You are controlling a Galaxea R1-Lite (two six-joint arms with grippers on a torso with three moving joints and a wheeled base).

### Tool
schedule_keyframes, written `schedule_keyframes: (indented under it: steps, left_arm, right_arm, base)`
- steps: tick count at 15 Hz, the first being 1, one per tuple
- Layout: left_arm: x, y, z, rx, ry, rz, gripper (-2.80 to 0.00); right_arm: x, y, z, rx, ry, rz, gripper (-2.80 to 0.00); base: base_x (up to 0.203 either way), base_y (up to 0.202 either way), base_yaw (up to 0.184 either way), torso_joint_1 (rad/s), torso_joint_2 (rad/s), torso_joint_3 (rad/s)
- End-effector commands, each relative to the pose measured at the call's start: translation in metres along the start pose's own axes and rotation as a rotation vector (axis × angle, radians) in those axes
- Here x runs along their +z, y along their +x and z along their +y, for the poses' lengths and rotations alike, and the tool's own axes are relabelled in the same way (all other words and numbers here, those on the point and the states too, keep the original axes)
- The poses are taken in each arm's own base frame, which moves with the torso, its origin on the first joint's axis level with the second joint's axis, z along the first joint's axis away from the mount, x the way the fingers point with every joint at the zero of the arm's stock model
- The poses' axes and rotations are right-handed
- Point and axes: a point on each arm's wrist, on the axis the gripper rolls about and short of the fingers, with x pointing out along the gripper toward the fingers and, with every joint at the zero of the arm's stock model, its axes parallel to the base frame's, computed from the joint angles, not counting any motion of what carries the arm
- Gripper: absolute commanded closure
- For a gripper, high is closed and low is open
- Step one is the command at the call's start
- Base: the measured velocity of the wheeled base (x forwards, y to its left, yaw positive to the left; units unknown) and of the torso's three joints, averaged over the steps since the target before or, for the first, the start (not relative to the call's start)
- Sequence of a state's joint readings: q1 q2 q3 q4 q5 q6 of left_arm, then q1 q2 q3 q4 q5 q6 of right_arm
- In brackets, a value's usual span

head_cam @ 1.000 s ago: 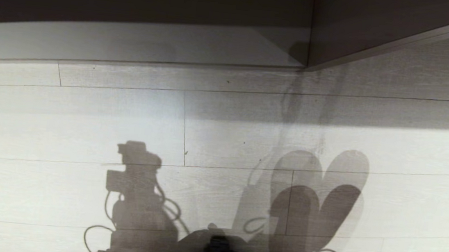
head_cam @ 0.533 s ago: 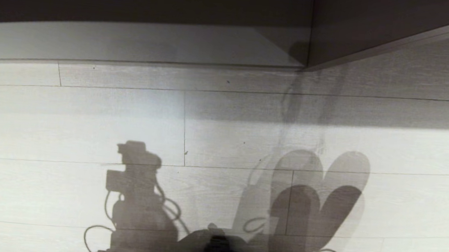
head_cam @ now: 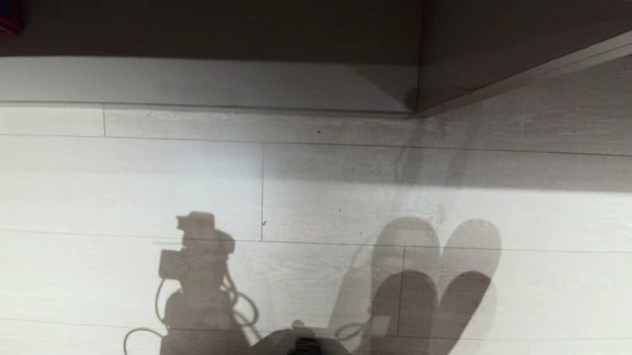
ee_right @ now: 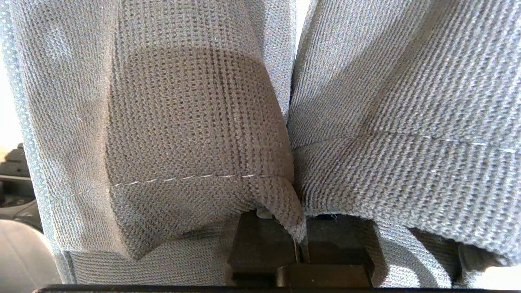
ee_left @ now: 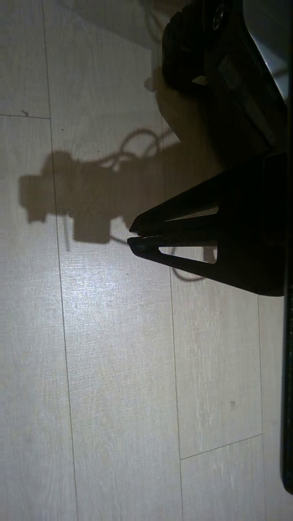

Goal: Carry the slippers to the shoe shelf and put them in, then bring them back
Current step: Place the slippers into the shoe cabinet

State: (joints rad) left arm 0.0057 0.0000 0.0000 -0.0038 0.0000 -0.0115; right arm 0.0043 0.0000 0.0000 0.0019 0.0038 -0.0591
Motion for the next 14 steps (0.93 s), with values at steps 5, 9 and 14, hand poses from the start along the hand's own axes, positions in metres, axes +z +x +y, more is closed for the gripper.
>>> schedule_keyframes:
  steps: [5, 9, 14]
  left_arm:
    - [0.0001, 0.0001, 0.0000, 0.000, -0.001, 0.001, 0.00]
    - [0.0001, 0.0001, 0.0000, 0.001, -0.004, 0.000, 0.00]
    - [0.0001, 0.0000, 0.0000, 0.002, -0.004, -0.001, 0.00]
  right_arm:
    - [0.0001, 0.0002, 0.0000, 0.001, -0.002, 0.003, 0.00]
    - [0.0001, 0.0002, 0.0000, 0.001, 0.002, 0.003, 0.00]
    - [0.0000, 0.0002, 0.0000, 0.000, 0.005, 0.004, 0.00]
  base:
    - [0.000, 0.000, 0.000, 0.000, 0.00, 0.204]
    - [0.000, 0.000, 0.000, -0.002, 0.00, 0.201]
    - [0.000, 0.000, 0.000, 0.003, 0.00, 0.200]
